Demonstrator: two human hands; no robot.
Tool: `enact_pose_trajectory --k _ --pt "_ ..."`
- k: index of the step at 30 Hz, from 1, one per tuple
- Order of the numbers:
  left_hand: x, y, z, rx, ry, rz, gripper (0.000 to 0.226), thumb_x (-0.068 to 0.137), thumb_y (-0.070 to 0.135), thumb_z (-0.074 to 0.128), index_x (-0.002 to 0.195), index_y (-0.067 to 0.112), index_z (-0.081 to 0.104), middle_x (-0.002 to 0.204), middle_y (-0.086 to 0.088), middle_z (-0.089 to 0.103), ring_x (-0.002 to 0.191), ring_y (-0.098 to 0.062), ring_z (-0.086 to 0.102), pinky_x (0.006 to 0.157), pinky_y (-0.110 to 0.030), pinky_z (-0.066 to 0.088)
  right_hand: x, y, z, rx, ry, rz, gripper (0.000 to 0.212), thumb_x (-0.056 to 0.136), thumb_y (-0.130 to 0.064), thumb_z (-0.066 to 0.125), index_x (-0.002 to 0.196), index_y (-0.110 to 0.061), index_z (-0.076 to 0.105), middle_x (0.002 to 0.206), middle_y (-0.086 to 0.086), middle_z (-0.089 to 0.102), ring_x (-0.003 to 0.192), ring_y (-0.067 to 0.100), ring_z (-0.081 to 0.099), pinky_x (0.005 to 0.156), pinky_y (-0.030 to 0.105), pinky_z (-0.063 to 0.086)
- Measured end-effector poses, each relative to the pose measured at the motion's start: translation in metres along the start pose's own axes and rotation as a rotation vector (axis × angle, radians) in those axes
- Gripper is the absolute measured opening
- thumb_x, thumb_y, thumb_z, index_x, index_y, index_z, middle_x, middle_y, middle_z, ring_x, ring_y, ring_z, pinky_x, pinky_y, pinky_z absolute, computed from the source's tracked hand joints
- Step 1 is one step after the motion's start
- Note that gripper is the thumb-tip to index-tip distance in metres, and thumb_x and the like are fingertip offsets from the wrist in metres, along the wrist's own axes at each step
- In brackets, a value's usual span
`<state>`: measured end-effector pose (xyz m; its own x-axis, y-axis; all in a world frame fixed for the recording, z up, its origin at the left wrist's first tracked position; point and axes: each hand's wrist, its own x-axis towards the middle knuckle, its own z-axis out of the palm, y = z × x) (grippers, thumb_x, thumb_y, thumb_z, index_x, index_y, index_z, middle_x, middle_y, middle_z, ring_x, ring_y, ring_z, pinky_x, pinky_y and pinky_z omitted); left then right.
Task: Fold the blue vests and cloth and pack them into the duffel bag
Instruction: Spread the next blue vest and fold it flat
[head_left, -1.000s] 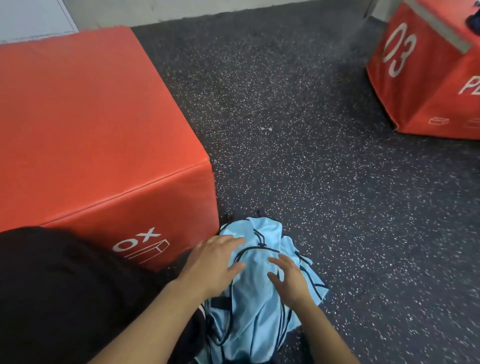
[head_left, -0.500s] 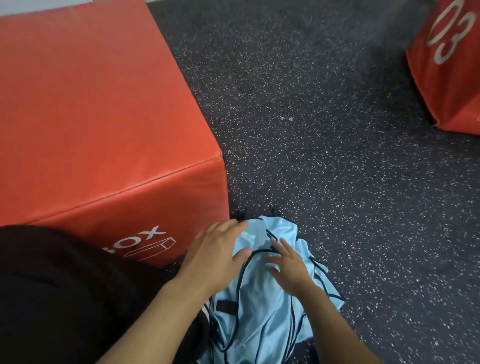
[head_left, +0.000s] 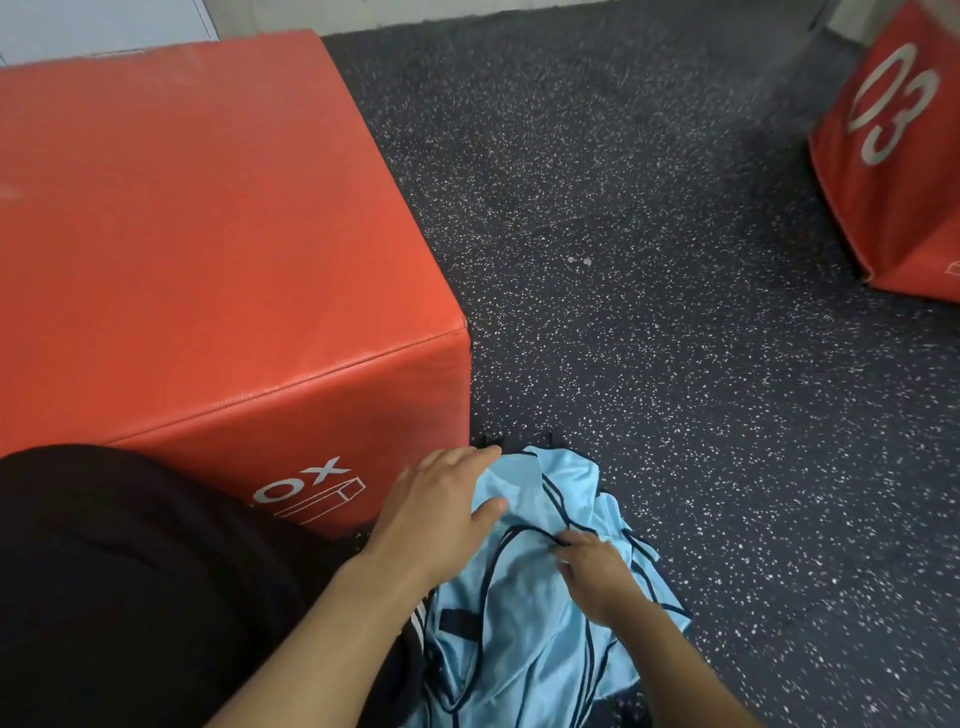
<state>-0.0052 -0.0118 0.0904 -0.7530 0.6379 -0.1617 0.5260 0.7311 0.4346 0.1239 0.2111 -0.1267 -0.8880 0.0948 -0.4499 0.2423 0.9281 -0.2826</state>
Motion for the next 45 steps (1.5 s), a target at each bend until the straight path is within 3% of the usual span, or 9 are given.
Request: enact_pose_trajectory --k 7,13,17,24,29,32,35,39,45 --pt "-0.013 0.001 -0.010 -0.040 -0.014 -0.003 0.056 0.100 0.047 0.054 0.152 0.035 0.038 0.152 0.010 0.046 0.141 -0.015 0.039 0.115 -0.034 0.032 -0.042 -0.005 -0.033 0.077 0.202 -0.056 0.046 0.098 -0.014 0.042 0.136 -0.024 0.066 0.148 -0.016 0.052 0.131 0.015 0.054 0.111 0.036 0.042" --pt "-0.030 0.009 -0.027 -0.119 -0.008 0.073 0.059 0.098 0.048 0.057 0.153 0.040 0.036 0.152 0.013 0.045 0.141 -0.011 0.038 0.117 -0.033 0.030 -0.074 -0.044 -0.115 0.127 0.399 -0.213 0.032 0.101 -0.018 0.044 0.118 -0.023 0.070 0.141 -0.016 0.056 0.123 0.010 0.056 0.107 0.026 0.044" --pt "-0.039 0.017 -0.055 -0.219 0.092 0.121 0.060 0.095 0.048 0.061 0.150 0.044 0.037 0.152 0.019 0.043 0.142 -0.006 0.036 0.119 -0.032 0.029 -0.096 -0.081 -0.177 0.207 0.495 -0.309 0.026 0.104 -0.015 0.045 0.114 -0.020 0.069 0.141 -0.017 0.054 0.125 0.001 0.054 0.109 0.023 0.043" --pt "-0.052 0.029 -0.112 -0.280 0.195 0.210 0.085 0.076 0.062 0.073 0.150 0.043 0.034 0.143 0.017 0.052 0.134 -0.007 0.046 0.114 -0.036 0.037 -0.133 -0.160 -0.284 0.163 0.629 -0.470 0.023 0.102 -0.012 0.053 0.117 -0.018 0.071 0.131 -0.015 0.057 0.120 0.001 0.056 0.105 0.023 0.045" --pt "-0.044 0.029 -0.167 -0.333 0.266 0.199 0.076 0.084 0.041 0.077 0.147 0.040 0.036 0.120 0.019 0.062 0.117 -0.007 0.058 0.101 -0.034 0.046 -0.141 -0.213 -0.346 0.049 0.663 -0.557 0.028 0.100 -0.014 0.058 0.123 -0.022 0.072 0.122 -0.014 0.063 0.111 0.002 0.060 0.099 0.022 0.047" --pt "-0.044 0.018 -0.180 -0.236 0.176 0.183 0.072 0.086 0.035 0.075 0.148 0.037 0.037 0.118 0.017 0.063 0.117 -0.013 0.059 0.100 -0.037 0.046 -0.140 -0.227 -0.349 -0.037 0.610 -0.538 0.028 0.100 -0.016 0.057 0.123 -0.022 0.071 0.120 -0.012 0.062 0.110 -0.002 0.056 0.100 0.026 0.046" --pt "-0.049 0.007 -0.178 -0.228 0.206 0.188 0.070 0.087 0.038 0.073 0.147 0.039 0.038 0.118 0.019 0.064 0.119 -0.013 0.058 0.101 -0.036 0.045 -0.138 -0.227 -0.332 -0.020 0.576 -0.505 0.032 0.101 -0.019 0.056 0.128 -0.027 0.068 0.123 -0.016 0.060 0.102 -0.014 0.050 0.096 0.012 0.041" --pt "-0.059 -0.013 -0.156 -0.221 0.212 0.186 0.067 0.088 0.039 0.071 0.146 0.041 0.038 0.119 0.022 0.062 0.118 -0.009 0.058 0.102 -0.035 0.045 -0.131 -0.216 -0.304 -0.006 0.531 -0.434 0.034 0.101 -0.018 0.055 0.132 -0.026 0.067 0.129 -0.015 0.059 0.112 -0.001 0.056 0.101 0.013 0.039" --pt "-0.061 -0.046 -0.135 -0.129 0.082 0.145 0.067 0.089 0.040 0.071 0.147 0.044 0.036 0.122 0.023 0.060 0.114 -0.009 0.058 0.097 -0.037 0.048 -0.110 -0.177 -0.214 0.089 0.362 -0.308 0.033 0.102 -0.030 0.052 0.132 -0.030 0.067 0.130 -0.016 0.055 0.107 0.002 0.058 0.095 0.017 0.042"
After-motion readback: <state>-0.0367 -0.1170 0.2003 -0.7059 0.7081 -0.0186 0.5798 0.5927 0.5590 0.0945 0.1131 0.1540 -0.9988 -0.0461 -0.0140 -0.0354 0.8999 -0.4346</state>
